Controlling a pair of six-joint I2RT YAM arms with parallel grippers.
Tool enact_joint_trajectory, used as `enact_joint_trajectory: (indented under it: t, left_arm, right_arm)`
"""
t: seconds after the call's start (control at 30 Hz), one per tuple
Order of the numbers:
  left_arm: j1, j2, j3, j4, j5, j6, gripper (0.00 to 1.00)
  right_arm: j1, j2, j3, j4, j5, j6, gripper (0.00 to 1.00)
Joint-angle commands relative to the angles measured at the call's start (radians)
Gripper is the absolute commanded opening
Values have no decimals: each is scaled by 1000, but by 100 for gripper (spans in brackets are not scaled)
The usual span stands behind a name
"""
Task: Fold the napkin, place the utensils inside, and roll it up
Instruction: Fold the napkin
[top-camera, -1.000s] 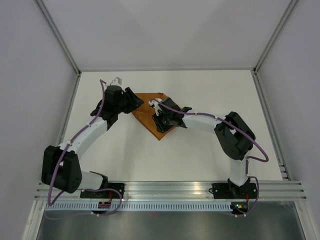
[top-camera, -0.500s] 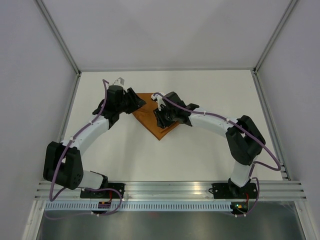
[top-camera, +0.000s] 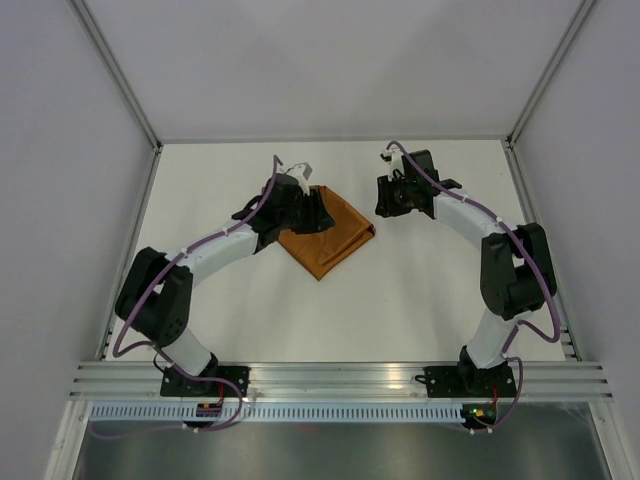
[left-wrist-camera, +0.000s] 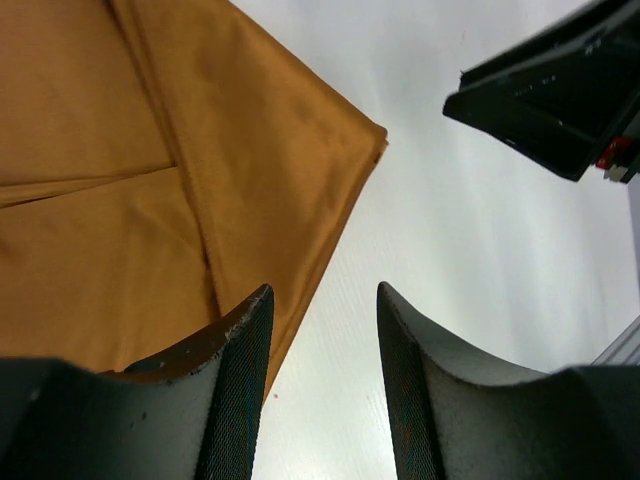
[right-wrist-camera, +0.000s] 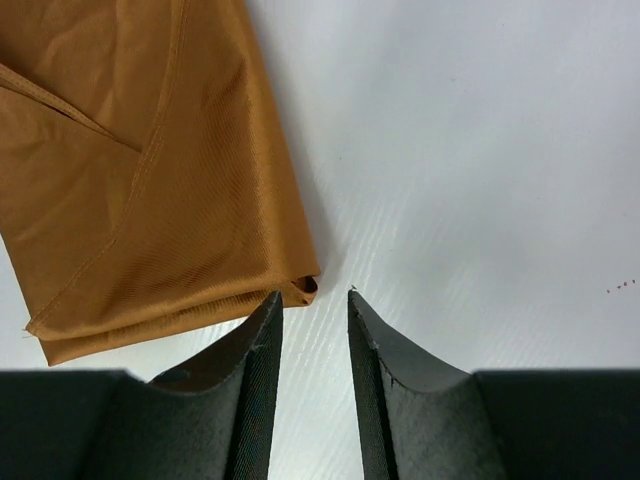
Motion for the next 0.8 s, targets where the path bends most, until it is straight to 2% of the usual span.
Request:
enact_joint_trajectory:
  t: [0.0,0.17,0.23,0.33,0.6,0.77]
  left_arm:
    - [-66,64,80,-7,-41,114,51]
    - [-72,83,88,-76,-162,104,52]
    - [-66,54,72,-127,-279,66,52]
    - [-27,0,19,-151,-346,-10,53]
    - [118,-6,-21,-197,-374,-92,52]
    - [121,37,2,-179,-326,-100,51]
  right_arm:
    - [-21,-11,20,-20,-50,-25,38]
    - [-56,9,40,-43,-150,-45,39]
    - [-56,12,52,-63,-183,-60,39]
    - [-53,17,60,-84,-214,-63,39]
    - [-24,9,56,-109,-210,-114,39]
    - [39,28,92,-153,-219,-140,39]
